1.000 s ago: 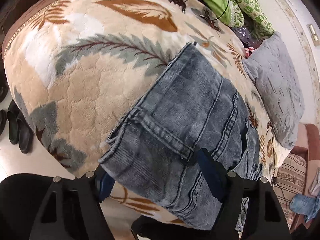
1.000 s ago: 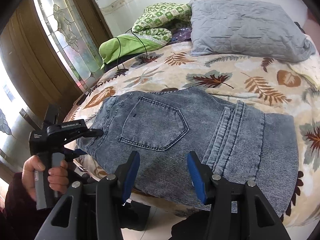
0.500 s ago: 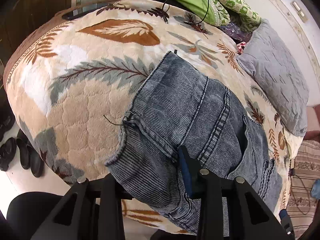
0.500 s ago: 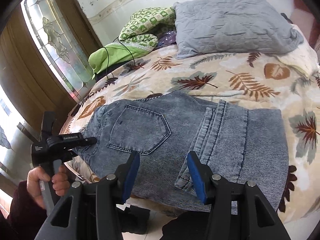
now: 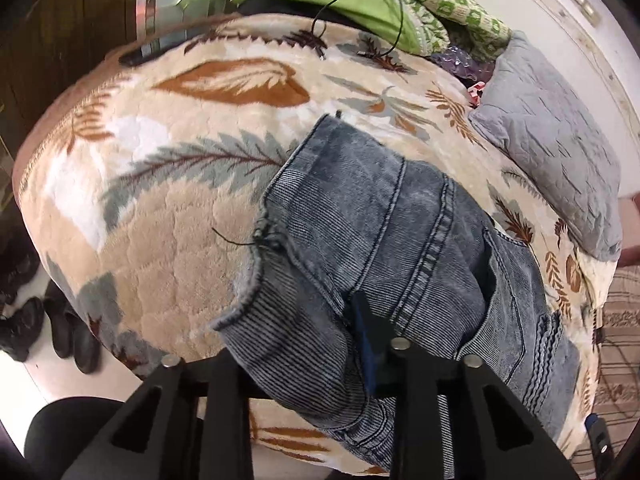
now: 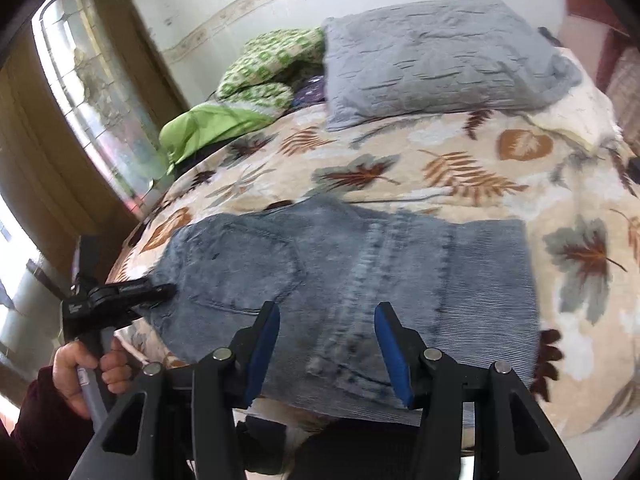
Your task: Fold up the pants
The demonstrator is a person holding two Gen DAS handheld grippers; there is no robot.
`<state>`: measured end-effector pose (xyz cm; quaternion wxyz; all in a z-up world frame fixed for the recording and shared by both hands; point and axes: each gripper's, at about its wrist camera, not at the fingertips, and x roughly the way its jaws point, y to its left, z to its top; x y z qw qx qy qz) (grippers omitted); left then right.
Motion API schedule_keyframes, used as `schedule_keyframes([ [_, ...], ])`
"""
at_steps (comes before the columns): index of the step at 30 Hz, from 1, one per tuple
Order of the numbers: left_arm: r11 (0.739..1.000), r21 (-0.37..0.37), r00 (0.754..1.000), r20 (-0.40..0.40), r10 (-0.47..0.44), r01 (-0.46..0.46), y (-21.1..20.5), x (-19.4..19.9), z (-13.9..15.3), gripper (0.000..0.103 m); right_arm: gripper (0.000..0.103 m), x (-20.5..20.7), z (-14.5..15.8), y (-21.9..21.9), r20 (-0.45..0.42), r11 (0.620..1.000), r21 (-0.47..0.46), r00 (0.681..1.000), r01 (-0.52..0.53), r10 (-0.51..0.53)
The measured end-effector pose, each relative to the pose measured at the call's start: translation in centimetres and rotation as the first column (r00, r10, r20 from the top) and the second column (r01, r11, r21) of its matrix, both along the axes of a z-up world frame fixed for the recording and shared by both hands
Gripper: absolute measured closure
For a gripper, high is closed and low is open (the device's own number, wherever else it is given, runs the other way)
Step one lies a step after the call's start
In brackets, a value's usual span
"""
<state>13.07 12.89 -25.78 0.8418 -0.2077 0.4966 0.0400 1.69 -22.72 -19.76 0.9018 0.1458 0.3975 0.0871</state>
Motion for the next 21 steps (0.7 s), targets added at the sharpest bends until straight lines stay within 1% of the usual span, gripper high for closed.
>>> schedule_keyframes([
  [3, 0.999, 0.039, 1.0, 0.016, -0.01, 0.009, -0.5, -0.2, 0.7, 0.079, 0.05, -0.3, -0.3, -2.5, -0.014, 0.997, 0.036, 0.998, 0.063, -0.062],
  [6, 0.997, 0.08, 0.999, 0.049, -0.021, 0.017, -1.2, -0.6, 1.8, 0.082, 0.05, -0.5, -0.5, -4.1, -0.02, 0.993, 0.063, 0.995, 0.101, -0.1],
  [9, 0.992, 0.12, 0.996, 0.083, -0.044, 0.034, -2.0, -1.1, 3.1, 0.084, 0.05, -0.5, -0.4, -4.3, -0.013, 0.993, 0.061, 0.995, 0.099, -0.098],
  [16, 0.985, 0.162, 0.986, 0.144, -0.084, 0.061, -3.6, -2.2, 6.2, 0.085, 0.05, -0.2, -0.8, -3.3, -0.013, 0.996, 0.055, 0.998, 0.067, -0.067],
  [21, 0.978, 0.193, 0.976, 0.18, -0.12, 0.085, -4.9, -3.1, 7.8, 0.086, 0.05, -0.2, -0.9, -3.2, -0.009, 0.996, 0.058, 0.998, 0.068, -0.067],
])
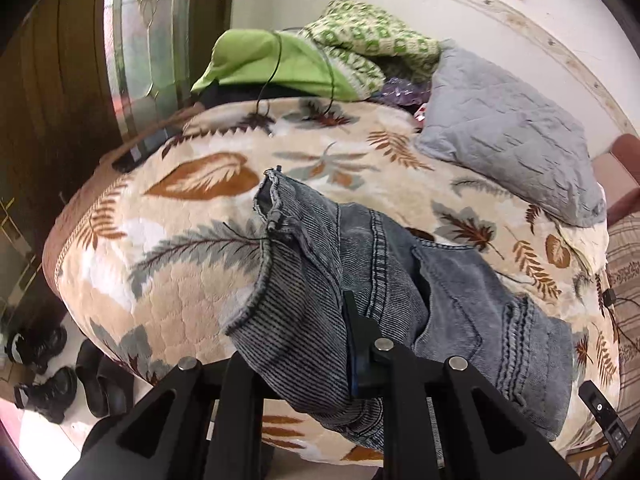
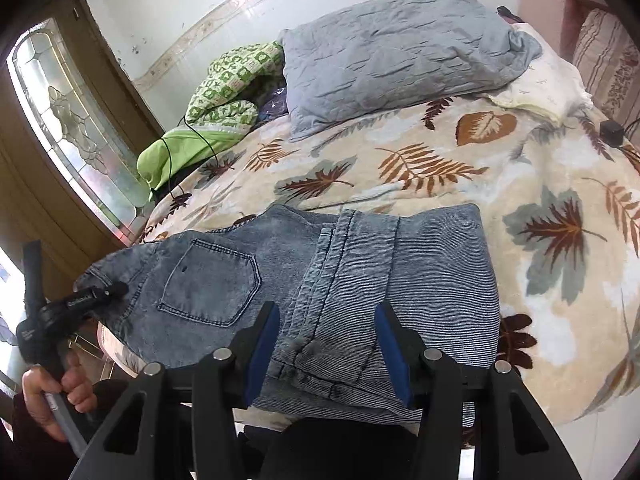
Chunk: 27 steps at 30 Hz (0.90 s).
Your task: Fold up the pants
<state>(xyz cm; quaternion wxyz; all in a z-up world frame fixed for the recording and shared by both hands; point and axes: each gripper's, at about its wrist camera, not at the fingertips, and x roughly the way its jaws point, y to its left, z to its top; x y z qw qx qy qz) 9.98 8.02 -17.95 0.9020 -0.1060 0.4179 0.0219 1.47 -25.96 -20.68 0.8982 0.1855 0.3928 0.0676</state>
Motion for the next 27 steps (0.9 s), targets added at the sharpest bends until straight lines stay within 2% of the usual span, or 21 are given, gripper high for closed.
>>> schedule_keyframes([
  [14, 0.997, 0.042, 0.995, 0.064, -0.074, 0.071, -3.1, -1.5, 3.4, 0.086, 0.05, -0.3, -0.2, -1.7, 0.017, 0.999, 0.036, 1.0, 0.019, -0.019],
  [18, 0.995, 0.049, 0.992, 0.081, -0.092, 0.088, -4.0, -1.8, 4.0, 0.086, 0.05, 0.0, -0.3, -2.0, 0.004, 0.997, 0.076, 1.0, 0.008, -0.008],
  [22, 0.993, 0.056, 0.99, 0.089, -0.105, 0.1, -4.5, -2.0, 4.3, 0.086, 0.05, 1.1, -0.1, -0.4, 0.005, 0.994, 0.103, 0.999, -0.048, 0.048],
  [27, 0.992, 0.052, 0.988, 0.094, -0.119, 0.115, -4.7, -2.2, 4.7, 0.086, 0.05, 4.4, -0.5, 3.8, 0.014, 0.96, 0.18, 0.977, -0.213, 0.214],
])
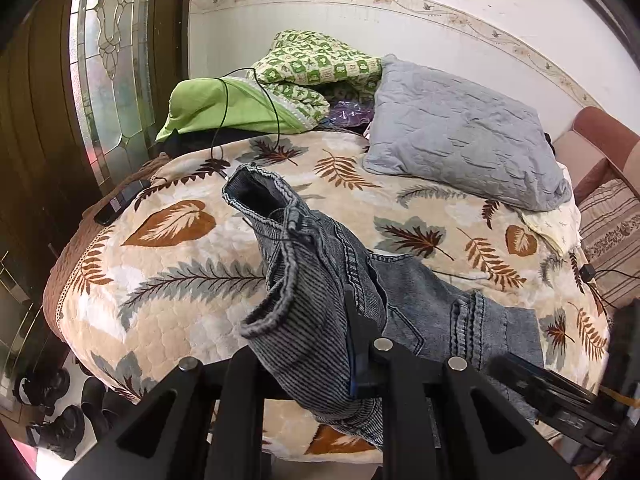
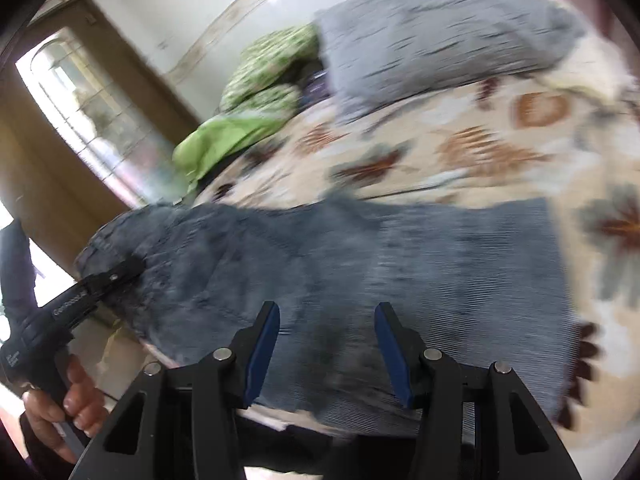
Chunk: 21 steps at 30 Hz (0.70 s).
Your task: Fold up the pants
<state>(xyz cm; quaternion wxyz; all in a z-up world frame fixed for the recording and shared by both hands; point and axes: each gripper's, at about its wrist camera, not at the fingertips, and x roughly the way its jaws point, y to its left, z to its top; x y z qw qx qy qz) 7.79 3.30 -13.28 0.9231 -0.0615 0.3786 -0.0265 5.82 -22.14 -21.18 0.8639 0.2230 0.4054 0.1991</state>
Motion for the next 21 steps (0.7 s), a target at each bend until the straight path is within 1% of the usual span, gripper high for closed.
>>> schedule_keyframes([
  [3, 1.0, 0.0, 1.0, 0.004, -0.009, 0.009, -0.1, -0.2, 0.1, 0.086, 0.051, 2.4, -0.3, 2.5, -0.004, 0.998, 0.036, 0.999, -0.054, 0.054],
  [8, 1.0, 0.001, 1.0, 0.008, -0.018, 0.018, -0.1, -0.3, 0.1, 0.086, 0.052, 5.8, -1.4, 5.9, -0.062, 0.982, 0.158, 0.991, -0.108, 0.119],
  [13, 0.999, 0.017, 0.999, 0.02, -0.048, 0.048, -1.2, -0.6, 0.5, 0.086, 0.052, 6.1, -2.1, 8.8, -0.084, 0.963, 0.202, 0.976, -0.178, 0.198],
  [14, 0.998, 0.023, 0.998, 0.023, -0.057, 0.057, -1.6, -0.7, 0.7, 0.086, 0.052, 5.8, -2.2, 9.1, -0.081, 0.958, 0.212, 0.974, -0.191, 0.212],
  [15, 0.997, 0.032, 0.997, 0.029, -0.071, 0.07, -2.1, -0.8, 0.9, 0.086, 0.052, 5.5, -2.1, 9.2, -0.055, 0.949, 0.228, 0.971, -0.216, 0.234],
  [16, 0.996, 0.04, 0.996, 0.034, -0.085, 0.083, -2.6, -1.0, 1.1, 0.086, 0.052, 5.2, -2.0, 9.1, -0.047, 0.948, 0.229, 0.971, -0.219, 0.236],
  [19, 0.989, 0.06, 0.989, 0.053, -0.141, 0.138, -4.8, -1.5, 1.9, 0.086, 0.052, 4.3, -1.7, 7.8, -0.031, 0.943, 0.259, 0.974, -0.208, 0.224],
  [21, 0.978, 0.081, 0.978, 0.068, -0.197, 0.191, -6.9, -2.1, 2.6, 0.086, 0.052, 3.5, -1.2, 6.2, -0.006, 0.943, 0.271, 0.979, -0.192, 0.201],
])
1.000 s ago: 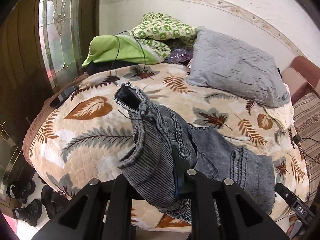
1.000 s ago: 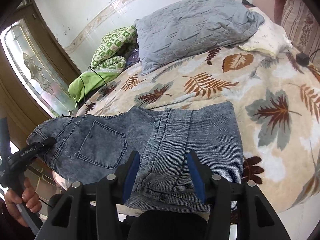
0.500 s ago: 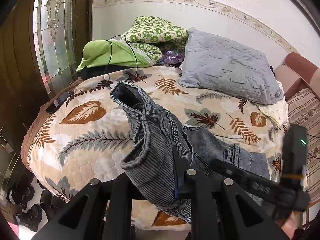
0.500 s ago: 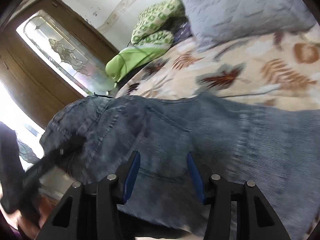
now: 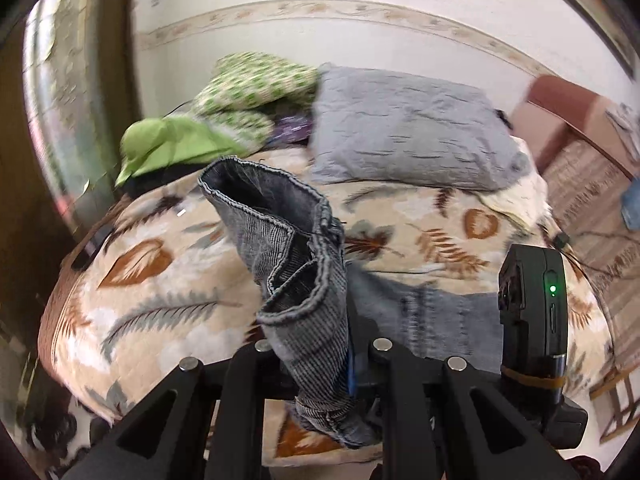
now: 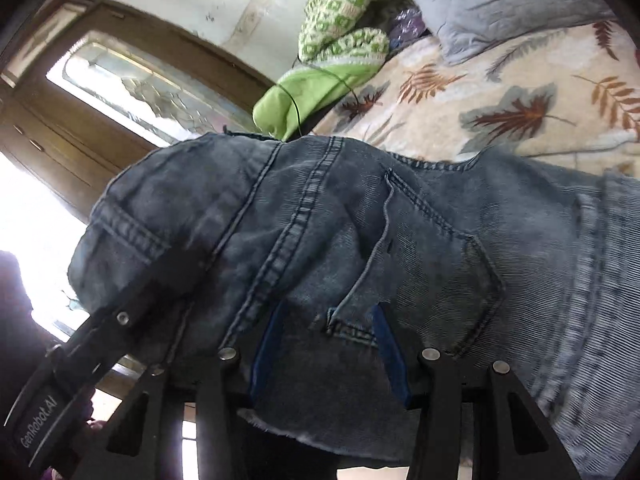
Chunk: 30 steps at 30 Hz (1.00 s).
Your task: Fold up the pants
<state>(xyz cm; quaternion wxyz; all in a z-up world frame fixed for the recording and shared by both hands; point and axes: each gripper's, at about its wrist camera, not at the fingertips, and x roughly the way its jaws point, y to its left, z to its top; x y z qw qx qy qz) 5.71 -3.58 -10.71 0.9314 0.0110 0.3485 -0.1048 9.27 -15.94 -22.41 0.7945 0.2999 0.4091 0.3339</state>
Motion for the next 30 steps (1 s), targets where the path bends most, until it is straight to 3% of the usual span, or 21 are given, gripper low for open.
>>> schedule_keyframes([
  [6, 0.977, 0.066, 0.978, 0.032, -0.207, 0.205, -7.6, -1.6, 0.7, 0.086, 0.057, -2.9, 0.7, -6.5, 0.046, 0.994, 0.02, 0.993, 0.108, -0.109],
  [12, 0.889, 0.082, 0.892, -0.058, -0.448, 0.451, -15.5, -2.2, -2.0, 0.086, 0.057, -6.1, -1.9, -15.0, 0.018, 0.952, -0.081, 0.956, 0.295, -0.294],
  [15, 0.871, 0.083, 0.875, -0.057, -0.481, 0.484, -16.3, -2.5, -2.5, 0.086, 0.057, -8.7, -4.9, -20.3, -0.049, 0.91, -0.115, 0.912, 0.4, -0.407],
  [18, 0.886, 0.073, 0.889, -0.072, -0.453, 0.458, -15.2, -1.7, -2.7, 0.084, 0.057, -10.6, -7.5, -24.6, -0.125, 0.868, -0.119, 0.86, 0.482, -0.495],
  [20, 0.908, 0.079, 0.91, -0.091, -0.405, 0.412, -14.2, -0.4, -3.1, 0.081, 0.057, -10.6, -8.1, -26.2, -0.16, 0.865, -0.072, 0.85, 0.496, -0.501],
  [22, 0.935, 0.109, 0.939, -0.111, -0.326, 0.338, -12.5, 1.2, -3.8, 0.079, 0.052, -9.8, -7.9, -26.5, -0.174, 0.875, -0.009, 0.86, 0.485, -0.479],
  [24, 0.954, 0.125, 0.957, -0.137, -0.255, 0.273, -10.6, 2.2, -4.6, 0.078, 0.033, -8.5, -7.1, -26.1, -0.152, 0.886, 0.038, 0.879, 0.461, -0.451],
  [27, 0.963, 0.169, 0.969, -0.171, -0.179, 0.208, -8.3, 3.3, -6.3, 0.078, 0.029, -5.7, -5.9, -25.0, -0.104, 0.92, 0.079, 0.921, 0.385, -0.376],
  [30, 0.971, 0.182, 0.969, -0.217, -0.115, 0.156, -6.2, 4.3, -8.3, 0.078, 0.029, -1.8, -6.2, -23.7, -0.132, 0.941, 0.055, 0.937, 0.333, -0.324],
])
